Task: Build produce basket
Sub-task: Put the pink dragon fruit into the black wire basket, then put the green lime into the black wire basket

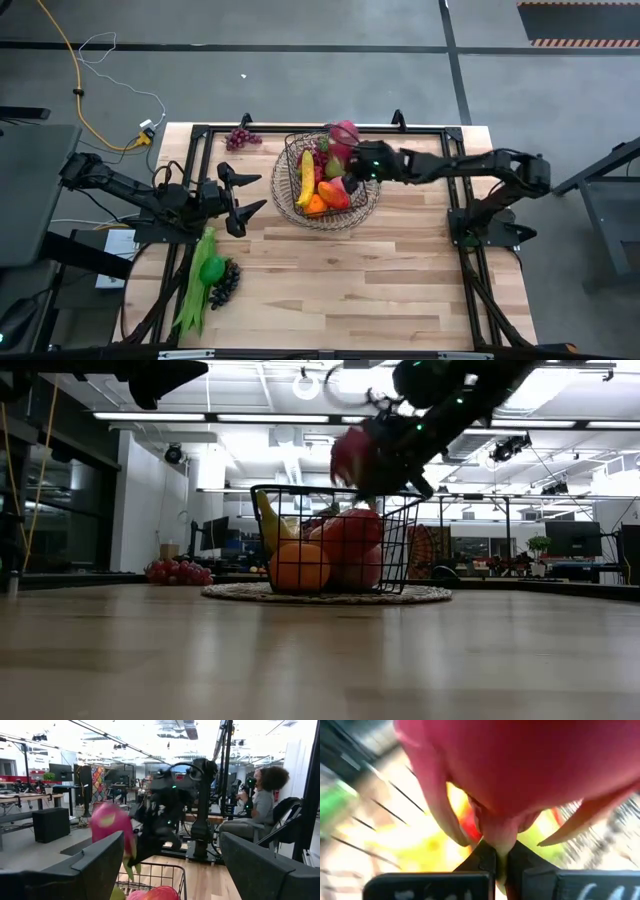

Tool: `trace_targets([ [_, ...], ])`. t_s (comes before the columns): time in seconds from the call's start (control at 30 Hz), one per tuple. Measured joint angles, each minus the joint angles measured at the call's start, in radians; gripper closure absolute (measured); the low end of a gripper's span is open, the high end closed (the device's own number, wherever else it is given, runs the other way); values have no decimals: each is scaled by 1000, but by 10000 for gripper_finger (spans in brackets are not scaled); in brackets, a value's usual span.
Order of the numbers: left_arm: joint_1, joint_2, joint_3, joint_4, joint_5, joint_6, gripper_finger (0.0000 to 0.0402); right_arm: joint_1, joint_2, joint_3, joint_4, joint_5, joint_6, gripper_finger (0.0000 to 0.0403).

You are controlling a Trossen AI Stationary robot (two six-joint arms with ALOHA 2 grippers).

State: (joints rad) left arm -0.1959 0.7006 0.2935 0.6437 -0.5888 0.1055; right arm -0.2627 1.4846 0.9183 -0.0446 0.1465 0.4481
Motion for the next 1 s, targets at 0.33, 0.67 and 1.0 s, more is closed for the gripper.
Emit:
trace_targets([
  [0.33,0,0,0,-28,0,0,87,-4,83,205,-297,-89,153,402],
  [0.67,0,0,0,-41,1,-23,87,-19,82,208,-351,-113,208,350],
  [1.0,0,0,0,-41,1,-23,87,-19,81,208,-331,-92,202,197],
])
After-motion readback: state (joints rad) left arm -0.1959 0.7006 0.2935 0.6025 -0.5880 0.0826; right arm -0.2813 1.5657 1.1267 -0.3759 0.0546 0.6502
